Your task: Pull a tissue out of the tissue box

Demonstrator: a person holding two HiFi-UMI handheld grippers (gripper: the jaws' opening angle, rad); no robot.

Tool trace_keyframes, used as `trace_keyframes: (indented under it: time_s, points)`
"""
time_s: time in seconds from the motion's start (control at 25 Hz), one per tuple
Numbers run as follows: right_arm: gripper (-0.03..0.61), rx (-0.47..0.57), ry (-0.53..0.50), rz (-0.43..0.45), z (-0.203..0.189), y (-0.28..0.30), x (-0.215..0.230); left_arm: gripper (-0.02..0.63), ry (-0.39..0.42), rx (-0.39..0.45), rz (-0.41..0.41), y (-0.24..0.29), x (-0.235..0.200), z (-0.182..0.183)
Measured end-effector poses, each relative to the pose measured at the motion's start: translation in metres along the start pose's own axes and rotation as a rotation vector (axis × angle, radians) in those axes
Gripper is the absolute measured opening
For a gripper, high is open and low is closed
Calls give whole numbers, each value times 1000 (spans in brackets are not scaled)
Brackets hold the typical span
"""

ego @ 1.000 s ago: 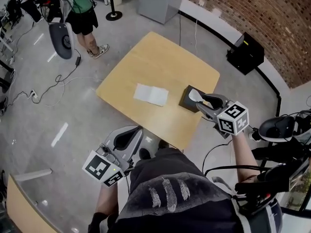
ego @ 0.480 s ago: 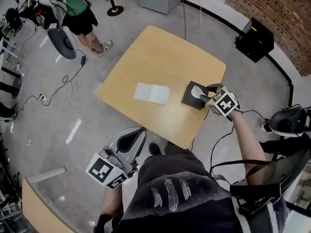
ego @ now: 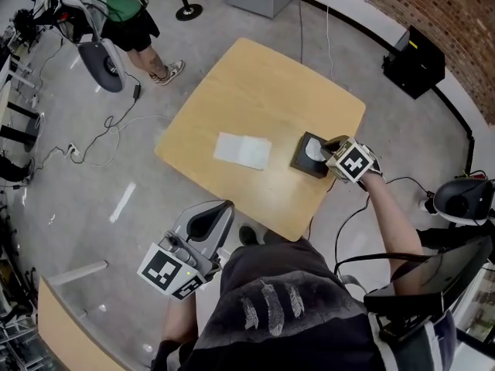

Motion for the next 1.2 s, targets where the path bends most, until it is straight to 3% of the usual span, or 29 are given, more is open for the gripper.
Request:
trace_keyframes:
  time_s: [0.36, 1.2]
  points:
    - [0, 111, 98, 126, 13, -23, 1, 2, -8, 11, 3, 6, -8, -3]
    - [0, 170, 111, 90, 34, -64, -8, 2, -22, 38, -9, -11, -20, -7]
Point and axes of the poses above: the fingertips, and each gripper's own axes: y forward along the fingers, x to its right, z out of its top, the point moved 10 cm from there along -y, backward along the fingers, and after that the axes turned 3 degrees about -x, right-handed, at the moved point
